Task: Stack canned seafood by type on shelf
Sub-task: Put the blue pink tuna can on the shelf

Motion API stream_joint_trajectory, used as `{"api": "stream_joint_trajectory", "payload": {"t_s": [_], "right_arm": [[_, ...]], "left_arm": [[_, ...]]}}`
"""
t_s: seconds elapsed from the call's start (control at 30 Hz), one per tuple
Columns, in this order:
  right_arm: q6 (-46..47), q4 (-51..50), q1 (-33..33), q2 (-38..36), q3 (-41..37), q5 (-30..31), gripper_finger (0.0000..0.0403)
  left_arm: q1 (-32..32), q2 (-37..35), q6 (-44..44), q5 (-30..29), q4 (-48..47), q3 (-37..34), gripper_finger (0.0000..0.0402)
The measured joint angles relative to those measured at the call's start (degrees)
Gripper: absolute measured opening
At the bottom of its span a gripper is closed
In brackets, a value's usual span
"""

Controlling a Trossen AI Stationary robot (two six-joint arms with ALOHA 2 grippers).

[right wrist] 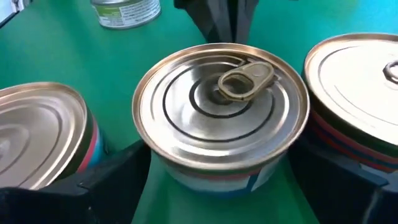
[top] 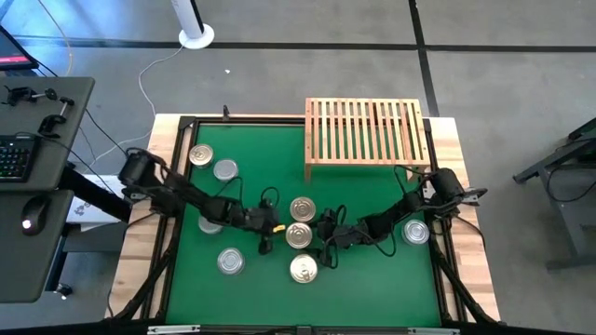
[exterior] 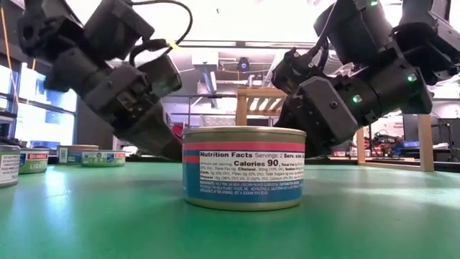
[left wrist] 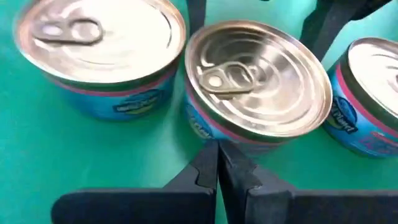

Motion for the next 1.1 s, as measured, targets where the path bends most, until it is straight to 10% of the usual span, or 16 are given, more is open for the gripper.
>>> {"api": "stream_joint_trajectory", "payload": {"t_s": [1.1], "right_arm": [[4.8,-3.0,-1.0,-0.1,0.3,-3.8,0.0382]], "left_arm": [[0.0,3.1,0.6,-3.7,1.2,2.8,0.0]]}}
